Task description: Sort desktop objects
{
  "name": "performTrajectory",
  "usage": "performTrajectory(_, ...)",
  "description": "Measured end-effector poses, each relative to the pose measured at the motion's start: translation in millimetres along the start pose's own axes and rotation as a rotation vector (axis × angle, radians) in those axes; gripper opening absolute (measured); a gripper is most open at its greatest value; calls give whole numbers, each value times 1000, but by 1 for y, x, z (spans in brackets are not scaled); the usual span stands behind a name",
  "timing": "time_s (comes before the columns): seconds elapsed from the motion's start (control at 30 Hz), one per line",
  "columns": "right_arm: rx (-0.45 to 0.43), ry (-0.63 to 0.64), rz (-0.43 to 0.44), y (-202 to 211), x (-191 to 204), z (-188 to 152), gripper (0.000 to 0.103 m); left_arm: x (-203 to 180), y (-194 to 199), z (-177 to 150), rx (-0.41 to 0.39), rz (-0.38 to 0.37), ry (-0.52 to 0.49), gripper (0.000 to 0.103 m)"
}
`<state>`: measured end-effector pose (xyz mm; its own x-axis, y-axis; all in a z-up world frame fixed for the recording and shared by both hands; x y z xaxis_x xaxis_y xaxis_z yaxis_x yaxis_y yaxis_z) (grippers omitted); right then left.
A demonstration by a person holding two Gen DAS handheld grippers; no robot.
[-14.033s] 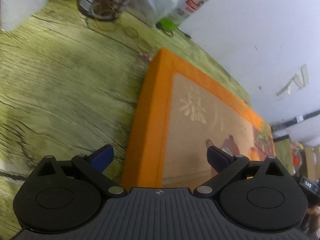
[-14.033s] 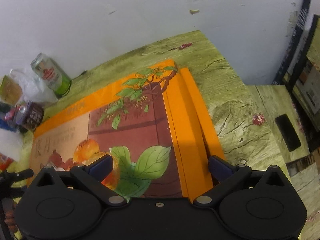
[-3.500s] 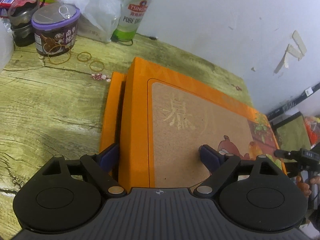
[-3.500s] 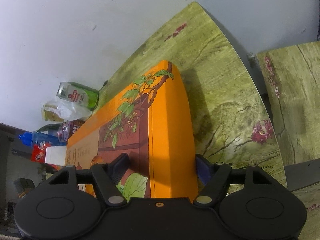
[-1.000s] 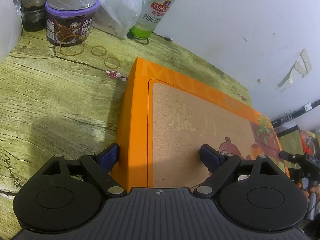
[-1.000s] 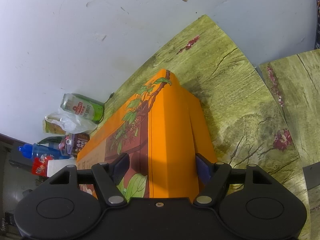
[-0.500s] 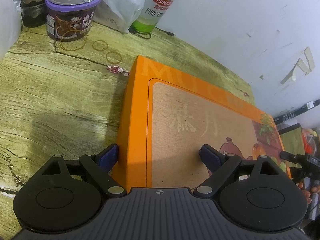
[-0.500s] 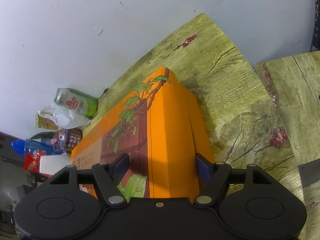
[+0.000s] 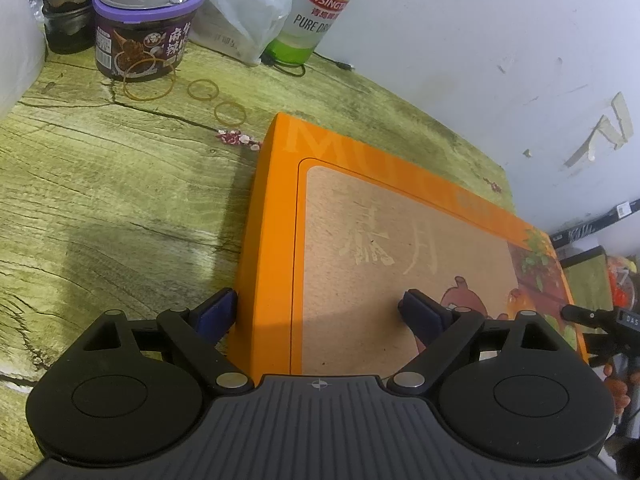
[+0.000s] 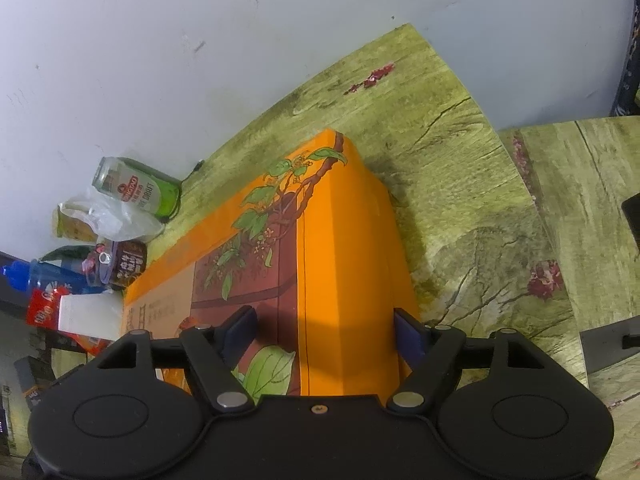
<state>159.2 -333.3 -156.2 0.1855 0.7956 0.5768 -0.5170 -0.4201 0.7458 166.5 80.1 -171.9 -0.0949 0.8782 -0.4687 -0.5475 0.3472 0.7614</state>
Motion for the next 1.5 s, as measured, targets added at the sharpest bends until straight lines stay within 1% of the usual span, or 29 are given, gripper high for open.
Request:
performTrajectory(0.23,18,28,-36,-3,2,-2,74,-2,-4,-2,15,34,-38,90)
performTrajectory(0.5,16,29,-63,-3,-3,-3,74,-1,-3,-4,20,43,-37,90)
performTrajectory(0.57,5,22,-59,0,-5,-2,76,0,-2,-4,20,42,-36,91)
performTrajectory(0.8,-22,16,-67,6,-9,2,76,-1,5,0,-5,48,-30,92)
performTrajectory(0.9,-44,38,-97,10,-4,6,76,-4,11,5,-28,54,-37,92)
performTrajectory(1.03,-67,137,-193,12,15,15,76,-9,14,13,-45,74,-63,92)
performTrajectory(1.07,-74,153,-204,12,19,18,76,-10,13,15,-47,82,-73,92)
performTrajectory(1.3,-107,204,-253,8,38,29,76,-24,3,26,-58,132,-127,92)
performTrajectory(1.5,-113,261,-279,1,52,34,76,-31,-10,31,-46,174,-156,92)
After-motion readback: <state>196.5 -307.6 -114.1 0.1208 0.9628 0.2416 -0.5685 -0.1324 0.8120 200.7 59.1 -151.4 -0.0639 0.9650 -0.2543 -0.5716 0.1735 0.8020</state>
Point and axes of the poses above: each gripper's, at about its wrist camera, not at the fingertips, and y roughly against the way its jaws point, x to its left, z to its top, the point moved 5 cm from there along -y, roughly the way its jaws point, and after that the axes turned 6 degrees about -x, right-handed, at the moved point
